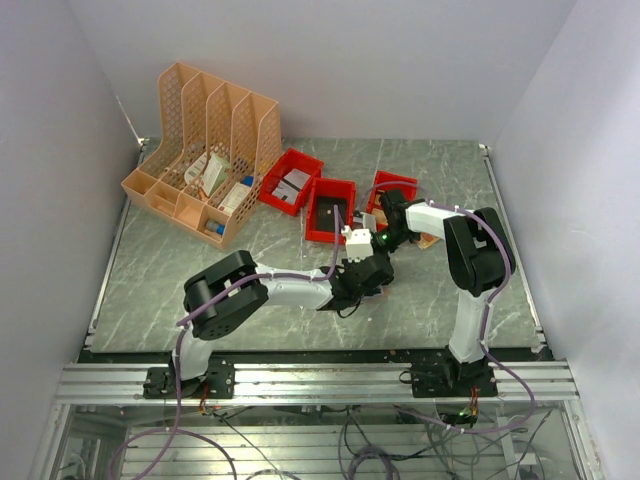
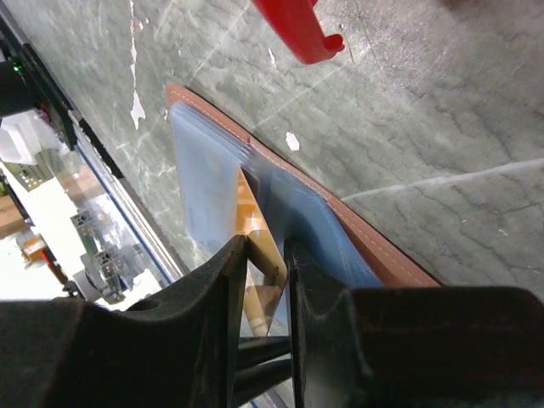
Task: Put the credit cards into the card holder
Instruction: Insert the credit card into the card holder.
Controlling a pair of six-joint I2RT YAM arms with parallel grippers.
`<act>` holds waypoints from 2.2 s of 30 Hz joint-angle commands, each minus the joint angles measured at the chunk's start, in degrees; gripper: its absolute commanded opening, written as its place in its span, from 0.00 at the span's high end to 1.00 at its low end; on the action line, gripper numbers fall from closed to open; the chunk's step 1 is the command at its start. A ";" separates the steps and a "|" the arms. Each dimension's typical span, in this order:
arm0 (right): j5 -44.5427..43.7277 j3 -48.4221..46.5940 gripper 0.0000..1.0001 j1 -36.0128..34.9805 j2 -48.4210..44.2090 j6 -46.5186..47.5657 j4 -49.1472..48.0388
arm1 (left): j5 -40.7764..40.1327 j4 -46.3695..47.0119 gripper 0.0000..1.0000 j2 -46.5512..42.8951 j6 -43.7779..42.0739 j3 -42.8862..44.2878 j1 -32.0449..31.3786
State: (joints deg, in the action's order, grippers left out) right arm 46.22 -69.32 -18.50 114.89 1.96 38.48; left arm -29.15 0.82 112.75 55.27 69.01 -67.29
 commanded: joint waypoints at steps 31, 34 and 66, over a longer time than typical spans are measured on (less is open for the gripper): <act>-0.28 -0.27 0.70 -0.44 1.13 1.82 -0.84 | -13.69 -11.82 0.81 0.54 10.57 2.40 -2.06; -0.09 -0.28 0.70 -0.40 1.13 1.90 -0.90 | -14.53 -11.77 0.81 -0.55 10.91 1.64 -2.15; -4.96 2.55 0.73 0.90 -8.96 5.64 -2.55 | -7.86 -0.37 0.77 -25.96 2.05 -23.94 -1.80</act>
State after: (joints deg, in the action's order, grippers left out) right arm 43.29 -68.38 -17.85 108.88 5.72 37.30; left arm -40.05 -4.89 91.11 57.47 49.76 -70.61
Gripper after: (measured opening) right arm 0.299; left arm 0.215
